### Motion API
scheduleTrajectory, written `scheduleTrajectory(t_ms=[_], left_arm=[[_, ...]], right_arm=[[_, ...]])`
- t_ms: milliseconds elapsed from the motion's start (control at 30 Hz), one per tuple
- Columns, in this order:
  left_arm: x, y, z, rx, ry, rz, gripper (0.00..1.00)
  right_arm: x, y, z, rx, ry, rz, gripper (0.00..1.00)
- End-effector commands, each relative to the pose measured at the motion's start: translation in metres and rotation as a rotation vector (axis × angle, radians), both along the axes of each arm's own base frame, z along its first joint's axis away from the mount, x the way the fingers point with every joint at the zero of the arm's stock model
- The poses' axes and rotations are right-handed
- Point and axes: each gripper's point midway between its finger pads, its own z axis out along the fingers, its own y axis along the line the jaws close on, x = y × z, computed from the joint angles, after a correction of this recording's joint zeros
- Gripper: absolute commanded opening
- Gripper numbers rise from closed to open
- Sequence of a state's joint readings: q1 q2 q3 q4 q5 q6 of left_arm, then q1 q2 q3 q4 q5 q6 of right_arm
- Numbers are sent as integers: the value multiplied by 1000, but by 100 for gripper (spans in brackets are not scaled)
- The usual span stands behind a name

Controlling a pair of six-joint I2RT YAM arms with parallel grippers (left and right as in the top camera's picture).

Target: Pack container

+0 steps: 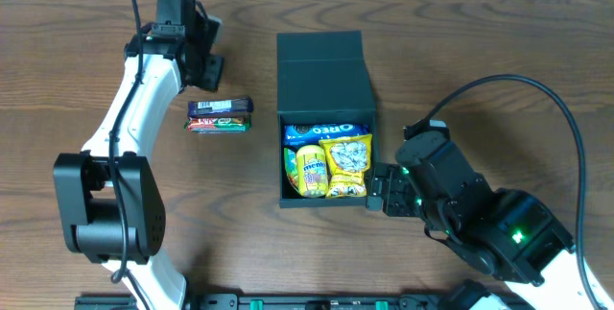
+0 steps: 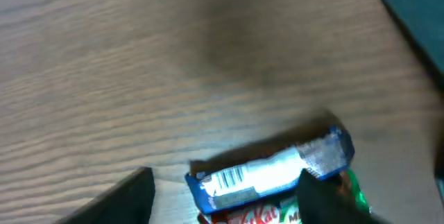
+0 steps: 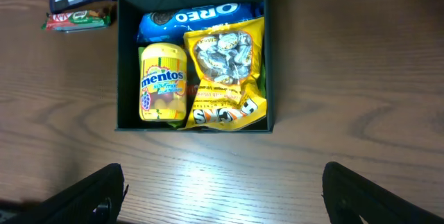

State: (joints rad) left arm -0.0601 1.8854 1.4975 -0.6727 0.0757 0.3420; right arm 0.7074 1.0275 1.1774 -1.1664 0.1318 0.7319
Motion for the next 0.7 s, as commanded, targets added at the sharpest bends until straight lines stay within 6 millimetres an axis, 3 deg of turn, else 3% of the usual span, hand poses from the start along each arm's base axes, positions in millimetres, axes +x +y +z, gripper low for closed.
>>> scheduleTrajectory(t_ms=[0, 67, 167, 200, 267, 367, 433, 500, 667], left_arm=[[-8, -5, -7, 27, 37, -135, 80], [-14, -4, -9, 24, 64, -127, 88], [-14, -4, -10, -34, 75, 15, 87], [-13, -4, -9, -61, 75, 80, 82], [-13, -4, -9, -135, 83, 260, 69], [-20, -4, -12, -276, 136, 642, 70], [-34, -5, -16, -336, 198, 875, 63], [-47, -6, -21, -363, 250, 1046, 68], [-72, -20, -40, -380, 322, 1288, 71]], right_arm=[[3, -2, 2, 3, -6, -25, 91], [3, -2, 2, 6, -8, -25, 91], [4, -1, 3, 9, -11, -25, 91], [3, -1, 3, 9, -9, -24, 91], [2, 1, 2, 18, -1, -16, 91], [2, 1, 3, 21, 0, -15, 91], [1, 1, 3, 21, 1, -15, 91], [1, 2, 2, 25, 6, -11, 91], [0, 4, 2, 31, 11, -5, 91]])
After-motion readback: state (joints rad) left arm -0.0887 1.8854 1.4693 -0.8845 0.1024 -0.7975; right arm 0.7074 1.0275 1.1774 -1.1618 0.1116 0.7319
